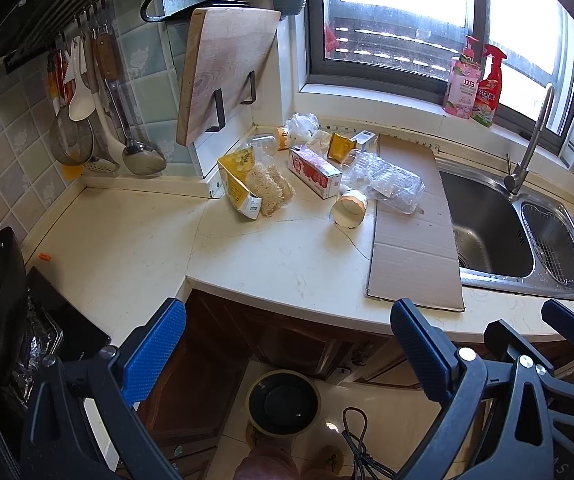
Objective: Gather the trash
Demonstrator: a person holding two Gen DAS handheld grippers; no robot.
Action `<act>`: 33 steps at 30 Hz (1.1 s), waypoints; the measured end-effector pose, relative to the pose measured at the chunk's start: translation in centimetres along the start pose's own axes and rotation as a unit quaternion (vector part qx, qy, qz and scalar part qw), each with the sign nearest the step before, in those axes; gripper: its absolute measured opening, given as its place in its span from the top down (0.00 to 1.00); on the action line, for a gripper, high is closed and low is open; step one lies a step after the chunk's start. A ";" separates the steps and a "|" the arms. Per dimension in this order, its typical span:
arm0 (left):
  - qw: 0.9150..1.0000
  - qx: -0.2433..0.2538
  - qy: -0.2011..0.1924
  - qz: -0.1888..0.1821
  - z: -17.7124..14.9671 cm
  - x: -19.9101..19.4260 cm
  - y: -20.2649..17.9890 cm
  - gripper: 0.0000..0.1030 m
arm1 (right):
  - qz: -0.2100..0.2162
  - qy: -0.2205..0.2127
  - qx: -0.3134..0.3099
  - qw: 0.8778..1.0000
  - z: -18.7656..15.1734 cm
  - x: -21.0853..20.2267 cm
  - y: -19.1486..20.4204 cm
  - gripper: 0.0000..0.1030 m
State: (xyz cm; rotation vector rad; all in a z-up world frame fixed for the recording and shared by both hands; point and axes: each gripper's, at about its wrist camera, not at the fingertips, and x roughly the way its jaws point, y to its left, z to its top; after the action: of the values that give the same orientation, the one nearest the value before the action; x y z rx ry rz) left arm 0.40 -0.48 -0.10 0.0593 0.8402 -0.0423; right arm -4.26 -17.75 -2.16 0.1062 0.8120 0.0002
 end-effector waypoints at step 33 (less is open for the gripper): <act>1.000 -0.015 0.007 0.004 -0.2 0.7 1.7 0.02 | 0.006 0.003 0.002 1.000 -0.5 0.9 1.9 0.23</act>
State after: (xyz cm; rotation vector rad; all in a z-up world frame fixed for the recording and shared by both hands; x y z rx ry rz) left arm 0.82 1.20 -0.73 0.0343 0.8535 -0.0223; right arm -3.91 -15.81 -2.95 0.1143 0.8180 0.0104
